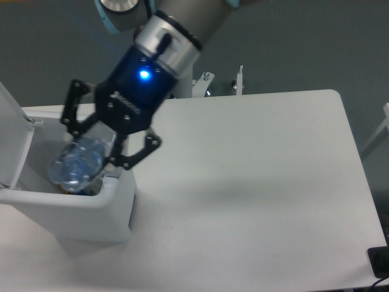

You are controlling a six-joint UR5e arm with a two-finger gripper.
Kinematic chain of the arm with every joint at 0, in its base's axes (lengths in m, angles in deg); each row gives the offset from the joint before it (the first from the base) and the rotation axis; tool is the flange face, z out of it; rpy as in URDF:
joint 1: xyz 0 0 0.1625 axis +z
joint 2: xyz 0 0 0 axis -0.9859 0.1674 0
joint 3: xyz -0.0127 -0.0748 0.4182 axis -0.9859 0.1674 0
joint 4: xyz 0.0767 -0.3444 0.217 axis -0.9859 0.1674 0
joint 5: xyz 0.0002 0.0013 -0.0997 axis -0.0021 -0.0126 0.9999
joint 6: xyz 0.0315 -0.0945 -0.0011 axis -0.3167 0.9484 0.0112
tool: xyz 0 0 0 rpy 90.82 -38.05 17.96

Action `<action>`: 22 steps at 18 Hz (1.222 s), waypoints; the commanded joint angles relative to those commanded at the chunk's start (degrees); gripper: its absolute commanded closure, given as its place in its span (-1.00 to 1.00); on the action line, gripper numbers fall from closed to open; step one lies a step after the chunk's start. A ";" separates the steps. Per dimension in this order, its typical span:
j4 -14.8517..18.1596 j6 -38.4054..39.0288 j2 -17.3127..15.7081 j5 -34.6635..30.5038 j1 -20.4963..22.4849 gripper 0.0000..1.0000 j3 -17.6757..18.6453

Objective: Place the trash in the trash can

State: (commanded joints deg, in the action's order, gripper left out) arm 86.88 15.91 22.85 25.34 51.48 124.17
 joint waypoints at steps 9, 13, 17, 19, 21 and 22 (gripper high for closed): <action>-3.34 -5.01 0.61 -0.09 -0.80 -0.88 5.19; -3.34 -5.28 1.05 -0.09 -0.01 -0.94 5.37; -3.34 -5.54 1.14 -0.09 5.69 -0.98 6.68; -3.34 -6.59 1.93 -0.09 8.50 -0.99 7.04; -3.26 -8.00 2.98 -0.18 10.88 -1.00 7.12; -3.34 -8.78 3.95 -0.18 12.46 -1.00 7.13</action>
State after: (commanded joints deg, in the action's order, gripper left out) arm 83.54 7.13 26.79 25.16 63.94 131.30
